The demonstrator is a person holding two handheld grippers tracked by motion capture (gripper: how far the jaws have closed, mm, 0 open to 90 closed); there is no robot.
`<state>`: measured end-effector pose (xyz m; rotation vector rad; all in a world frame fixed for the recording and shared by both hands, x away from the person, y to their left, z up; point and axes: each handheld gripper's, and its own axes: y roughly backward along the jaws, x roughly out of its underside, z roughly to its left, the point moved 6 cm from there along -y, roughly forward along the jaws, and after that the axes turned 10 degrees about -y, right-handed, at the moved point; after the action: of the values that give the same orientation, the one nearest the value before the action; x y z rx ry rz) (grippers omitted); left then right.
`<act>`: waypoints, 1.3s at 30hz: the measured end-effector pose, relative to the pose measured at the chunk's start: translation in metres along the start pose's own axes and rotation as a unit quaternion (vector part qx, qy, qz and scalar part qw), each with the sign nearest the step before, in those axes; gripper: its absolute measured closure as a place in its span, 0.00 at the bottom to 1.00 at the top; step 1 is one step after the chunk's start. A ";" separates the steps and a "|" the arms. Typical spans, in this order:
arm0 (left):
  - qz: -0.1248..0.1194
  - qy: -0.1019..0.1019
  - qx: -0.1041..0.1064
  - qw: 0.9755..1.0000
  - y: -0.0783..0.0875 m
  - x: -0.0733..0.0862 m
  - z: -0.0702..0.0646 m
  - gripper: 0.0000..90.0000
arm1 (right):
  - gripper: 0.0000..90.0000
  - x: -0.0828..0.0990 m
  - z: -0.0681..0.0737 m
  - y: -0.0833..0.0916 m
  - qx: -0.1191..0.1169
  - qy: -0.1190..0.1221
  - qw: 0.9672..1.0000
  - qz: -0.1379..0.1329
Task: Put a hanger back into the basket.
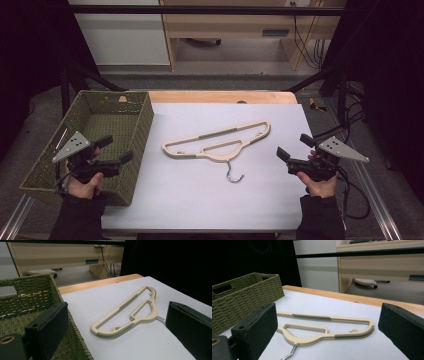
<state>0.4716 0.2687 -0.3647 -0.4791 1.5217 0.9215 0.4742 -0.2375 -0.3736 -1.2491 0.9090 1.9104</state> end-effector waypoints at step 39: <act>0.008 -0.008 -0.012 1.000 -0.001 0.006 0.006 0.05 | 0.24 0.053 0.059 -0.099 0.017 0.027 0.990 0.138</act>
<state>0.4752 0.2734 -0.3704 -0.4767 1.5041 0.9562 0.5117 -0.1271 -0.4242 -1.2095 1.1902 2.0703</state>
